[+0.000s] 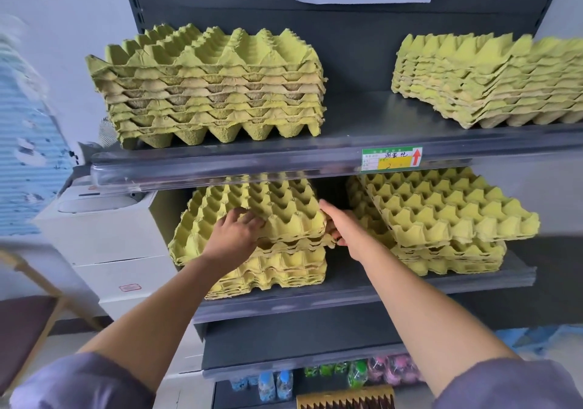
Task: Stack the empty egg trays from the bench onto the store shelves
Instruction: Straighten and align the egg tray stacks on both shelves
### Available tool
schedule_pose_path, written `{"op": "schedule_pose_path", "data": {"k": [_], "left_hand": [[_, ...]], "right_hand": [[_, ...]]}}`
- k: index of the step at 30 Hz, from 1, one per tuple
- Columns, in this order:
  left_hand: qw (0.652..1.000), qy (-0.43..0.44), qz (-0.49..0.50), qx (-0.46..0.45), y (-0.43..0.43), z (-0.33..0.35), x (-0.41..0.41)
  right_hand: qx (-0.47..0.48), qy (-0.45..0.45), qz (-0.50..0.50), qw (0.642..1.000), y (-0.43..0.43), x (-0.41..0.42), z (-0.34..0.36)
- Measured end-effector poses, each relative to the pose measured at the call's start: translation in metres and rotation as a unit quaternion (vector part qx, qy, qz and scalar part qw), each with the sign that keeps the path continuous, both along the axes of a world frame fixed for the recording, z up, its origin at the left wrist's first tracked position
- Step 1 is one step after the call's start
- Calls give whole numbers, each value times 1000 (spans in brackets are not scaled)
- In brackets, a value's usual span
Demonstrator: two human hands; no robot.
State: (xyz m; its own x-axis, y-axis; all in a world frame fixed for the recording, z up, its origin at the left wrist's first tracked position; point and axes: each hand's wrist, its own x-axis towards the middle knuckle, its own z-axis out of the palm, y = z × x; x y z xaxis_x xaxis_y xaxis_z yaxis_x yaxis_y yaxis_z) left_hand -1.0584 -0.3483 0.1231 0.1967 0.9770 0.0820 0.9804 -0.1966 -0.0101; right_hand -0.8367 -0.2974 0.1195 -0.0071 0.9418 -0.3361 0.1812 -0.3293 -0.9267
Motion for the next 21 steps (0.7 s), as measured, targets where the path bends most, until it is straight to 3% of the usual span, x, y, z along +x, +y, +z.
{"op": "schedule_pose_path", "data": {"k": [5,9,14,21], "left_hand": [[999,-5,6,36,-6,-3,-3],[999,13,9,46,-8,2,-6],[996,34,36,74,-16,3,-12],[989,48,10,138,-28,5,-11]], "right_hand": [[-47,153,18,987,5,-15,11],[-80,150,8,985,2,-32,19],[-27,200,-34,979,32,-37,-16],[-25,299,-70,951,-27,-28,7]]}}
